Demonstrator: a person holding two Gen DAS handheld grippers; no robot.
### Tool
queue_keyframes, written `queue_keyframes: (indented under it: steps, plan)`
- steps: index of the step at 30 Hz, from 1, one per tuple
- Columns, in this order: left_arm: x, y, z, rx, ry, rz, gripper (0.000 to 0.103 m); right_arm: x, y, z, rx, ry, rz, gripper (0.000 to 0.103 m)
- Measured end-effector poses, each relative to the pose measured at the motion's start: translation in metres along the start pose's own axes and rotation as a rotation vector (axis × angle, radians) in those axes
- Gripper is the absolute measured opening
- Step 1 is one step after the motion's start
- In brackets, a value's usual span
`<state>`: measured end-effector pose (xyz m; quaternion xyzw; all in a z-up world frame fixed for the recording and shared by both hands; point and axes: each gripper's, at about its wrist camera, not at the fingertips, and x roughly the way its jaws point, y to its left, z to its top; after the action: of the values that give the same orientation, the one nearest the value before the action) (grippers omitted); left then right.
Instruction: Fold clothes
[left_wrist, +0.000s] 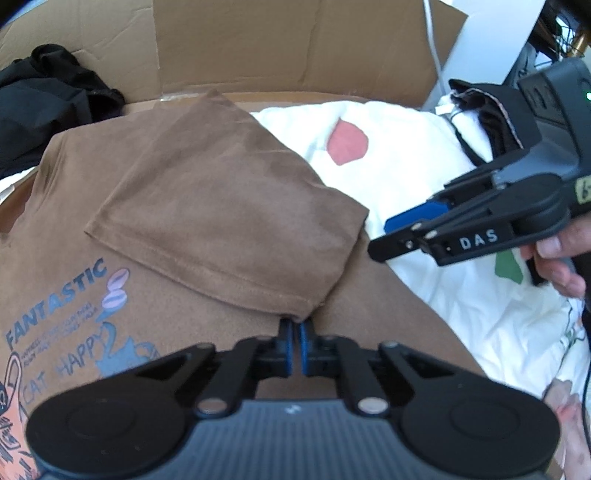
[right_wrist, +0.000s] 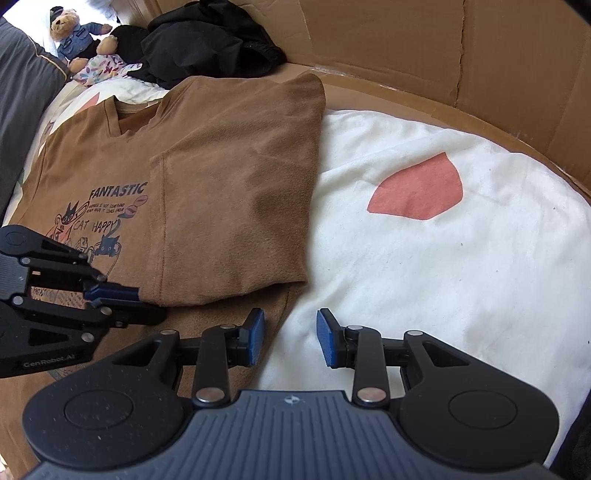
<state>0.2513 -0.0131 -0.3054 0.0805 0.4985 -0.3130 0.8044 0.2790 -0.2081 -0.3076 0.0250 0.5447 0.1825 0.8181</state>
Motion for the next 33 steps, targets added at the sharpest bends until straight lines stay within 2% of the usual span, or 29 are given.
queue_keyframes:
  steps: [8, 16, 18, 20, 22, 25, 27, 31, 33]
  plan:
    - [-0.006, 0.003, -0.002, -0.016, -0.015, -0.011, 0.001, 0.001, -0.007, 0.003, 0.049, -0.027, -0.018, 0.035]
    - [-0.014, 0.010, -0.001, -0.036, -0.040, -0.024, 0.000, 0.009, -0.003, 0.004, 0.023, -0.028, -0.037, 0.035]
    - [-0.014, 0.009, -0.002, -0.036, -0.040, -0.048, 0.006, 0.008, -0.003, 0.004, 0.027, -0.032, -0.037, 0.035]
    - [-0.014, 0.006, -0.002, -0.035, -0.048, -0.036, 0.012, 0.007, -0.002, 0.003, 0.029, -0.035, -0.033, 0.035]
    - [-0.012, 0.004, -0.002, -0.037, -0.046, -0.041, 0.013, 0.006, 0.000, 0.002, 0.025, -0.037, -0.029, 0.035]
    - [-0.011, 0.003, 0.000, -0.043, -0.056, -0.059, 0.025, 0.007, 0.005, 0.001, -0.001, -0.037, -0.029, 0.035]
    - [-0.012, 0.002, 0.000, -0.034, -0.070, -0.067, 0.037, 0.007, 0.007, 0.001, -0.014, -0.038, -0.033, 0.035]
    - [-0.010, -0.004, 0.000, -0.009, -0.068, -0.045, 0.042, 0.009, 0.006, 0.002, -0.005, -0.037, -0.027, 0.035]
    - [-0.007, -0.004, 0.000, -0.014, -0.060, -0.035, 0.048, 0.009, 0.005, 0.002, 0.001, -0.038, -0.026, 0.035]
